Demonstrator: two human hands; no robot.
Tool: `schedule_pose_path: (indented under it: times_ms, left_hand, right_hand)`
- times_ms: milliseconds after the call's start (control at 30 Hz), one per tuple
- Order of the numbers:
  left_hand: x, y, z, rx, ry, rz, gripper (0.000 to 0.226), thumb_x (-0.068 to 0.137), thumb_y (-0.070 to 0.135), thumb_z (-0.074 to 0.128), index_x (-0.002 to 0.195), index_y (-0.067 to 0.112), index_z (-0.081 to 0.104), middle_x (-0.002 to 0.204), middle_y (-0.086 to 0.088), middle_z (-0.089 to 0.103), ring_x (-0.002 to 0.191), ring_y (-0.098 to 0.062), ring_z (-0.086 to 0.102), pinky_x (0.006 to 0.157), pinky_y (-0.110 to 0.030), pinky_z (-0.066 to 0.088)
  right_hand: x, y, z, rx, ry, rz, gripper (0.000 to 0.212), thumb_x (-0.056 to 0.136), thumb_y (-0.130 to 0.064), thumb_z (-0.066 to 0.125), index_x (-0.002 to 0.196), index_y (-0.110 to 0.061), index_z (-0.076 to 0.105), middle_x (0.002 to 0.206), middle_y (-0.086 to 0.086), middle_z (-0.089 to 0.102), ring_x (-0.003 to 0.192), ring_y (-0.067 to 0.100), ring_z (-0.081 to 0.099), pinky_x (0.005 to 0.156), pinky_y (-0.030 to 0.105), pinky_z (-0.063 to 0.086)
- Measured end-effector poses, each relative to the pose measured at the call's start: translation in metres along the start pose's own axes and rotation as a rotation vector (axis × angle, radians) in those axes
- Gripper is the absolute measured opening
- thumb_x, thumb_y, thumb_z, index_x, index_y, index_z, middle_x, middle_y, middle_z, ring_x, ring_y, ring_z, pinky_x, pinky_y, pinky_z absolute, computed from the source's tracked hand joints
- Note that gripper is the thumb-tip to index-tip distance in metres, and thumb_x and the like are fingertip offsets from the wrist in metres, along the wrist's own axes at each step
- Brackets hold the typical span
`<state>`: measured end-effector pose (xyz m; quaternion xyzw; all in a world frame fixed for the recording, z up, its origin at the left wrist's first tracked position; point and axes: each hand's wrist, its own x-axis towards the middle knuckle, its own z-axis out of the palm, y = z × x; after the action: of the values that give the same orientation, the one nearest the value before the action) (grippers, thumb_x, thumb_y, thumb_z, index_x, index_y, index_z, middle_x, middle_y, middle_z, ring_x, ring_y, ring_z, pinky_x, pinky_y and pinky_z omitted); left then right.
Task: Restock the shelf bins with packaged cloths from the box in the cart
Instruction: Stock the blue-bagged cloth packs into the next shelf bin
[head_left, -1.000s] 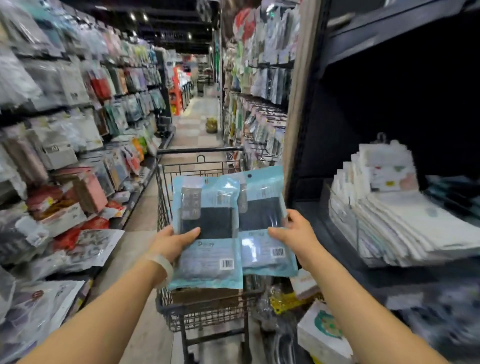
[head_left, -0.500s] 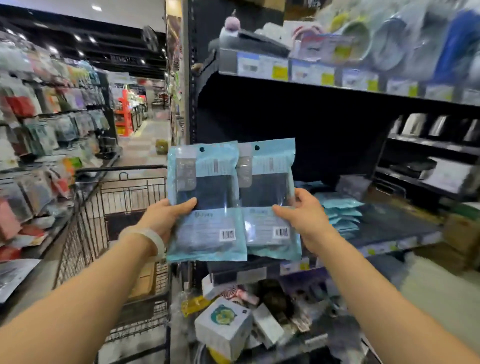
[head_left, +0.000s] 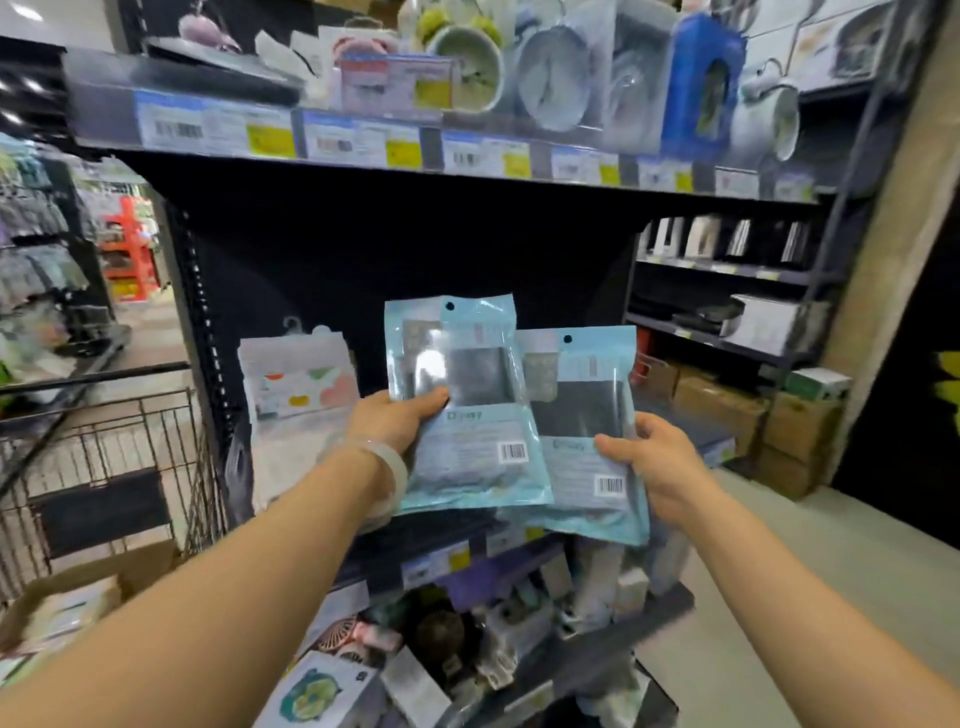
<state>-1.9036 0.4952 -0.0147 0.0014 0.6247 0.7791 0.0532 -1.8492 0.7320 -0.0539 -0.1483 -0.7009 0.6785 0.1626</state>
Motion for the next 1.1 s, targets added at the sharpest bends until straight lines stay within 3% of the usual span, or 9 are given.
schedule_pose_path:
  times_ms: [100,167,300,400,533,633,767,867,1100]
  left_hand:
    - [0.032,0.011,0.019,0.158,0.081,0.058,0.049,0.084,0.024,0.07,0.123,-0.001,0.055,0.106,-0.007,0.059,0.103,-0.03,0.061,0.075,-0.021,0.045]
    - [0.062,0.017,0.027,0.145,0.074,0.03,0.042,0.08,0.028,0.075,0.107,0.0,0.061,0.098,-0.011,0.065,0.086,-0.026,0.064,0.066,-0.025,0.05]
    - [0.114,0.027,0.034,0.173,0.153,0.028,0.074,0.074,0.031,0.08,0.133,0.0,0.048,0.117,-0.016,0.062,0.107,-0.033,0.06,0.097,-0.038,0.047]
    - [0.148,0.031,0.037,0.254,0.214,0.031,0.08,0.073,0.04,0.078,0.135,0.0,0.048,0.131,-0.022,0.056,0.12,-0.038,0.054,0.101,-0.044,0.044]
    - [0.168,0.029,0.038,0.335,0.288,0.007,0.071,0.08,0.04,0.071,0.133,0.0,0.047,0.098,-0.012,0.065,0.077,-0.025,0.06,0.066,-0.029,0.049]
    - [0.179,0.032,0.032,0.304,0.333,0.0,0.063,0.077,0.041,0.075,0.121,-0.001,0.057,0.07,-0.01,0.059,0.056,-0.025,0.051,0.056,-0.031,0.045]
    - [0.189,0.033,0.023,0.265,0.383,-0.053,0.063,0.061,0.048,0.084,0.1,0.001,0.066,0.092,-0.014,0.071,0.084,-0.03,0.067,0.088,-0.04,0.054]
    - [0.214,0.019,0.009,0.292,0.41,-0.103,0.11,0.016,0.063,0.087,0.106,0.003,0.066,0.094,-0.013,0.073,0.088,-0.032,0.07,0.09,-0.044,0.054]
    - [0.193,0.013,0.045,0.355,0.428,-0.169,0.093,0.06,0.051,0.081,0.129,-0.004,0.05,0.122,-0.016,0.062,0.11,-0.033,0.06,0.102,-0.034,0.043]
  right_hand:
    - [0.034,-0.001,-0.016,0.008,0.034,0.007,0.023,0.084,0.001,0.066,0.104,-0.004,0.058,0.093,0.014,0.068,0.076,0.029,0.067,0.064,0.038,0.054]
    - [0.06,-0.009,-0.022,0.025,0.034,0.016,0.014,0.085,0.0,0.065,0.096,-0.006,0.06,0.088,0.014,0.068,0.074,0.029,0.066,0.063,0.039,0.054]
    - [0.118,-0.031,-0.022,0.039,-0.024,0.051,0.015,0.085,-0.002,0.065,0.1,0.0,0.061,0.093,0.019,0.068,0.082,0.033,0.067,0.072,0.046,0.057]
    - [0.16,-0.034,-0.013,0.026,-0.065,0.042,0.01,0.085,-0.004,0.067,0.092,-0.003,0.06,0.083,0.015,0.067,0.067,0.026,0.068,0.059,0.037,0.056]
    - [0.201,-0.024,0.008,0.035,-0.121,0.093,0.011,0.086,0.001,0.064,0.093,0.0,0.057,0.071,0.007,0.062,0.054,0.016,0.063,0.042,0.022,0.049]
    - [0.232,-0.015,0.024,0.078,-0.231,0.127,0.04,0.079,0.002,0.069,0.116,0.009,0.058,0.083,0.015,0.07,0.061,0.022,0.07,0.051,0.029,0.055]
    - [0.262,-0.012,0.034,0.126,-0.362,0.228,0.042,0.076,-0.009,0.07,0.114,0.003,0.06,0.09,0.016,0.071,0.075,0.029,0.069,0.058,0.039,0.058]
    - [0.274,-0.005,0.036,0.034,-0.425,0.291,0.053,0.069,-0.016,0.076,0.116,0.002,0.061,0.099,0.02,0.071,0.086,0.032,0.07,0.072,0.043,0.056]
    - [0.281,0.011,0.039,-0.48,-0.495,0.221,0.032,0.087,-0.032,0.065,0.107,-0.007,0.055,0.098,0.002,0.055,0.084,0.016,0.052,0.077,0.03,0.042]
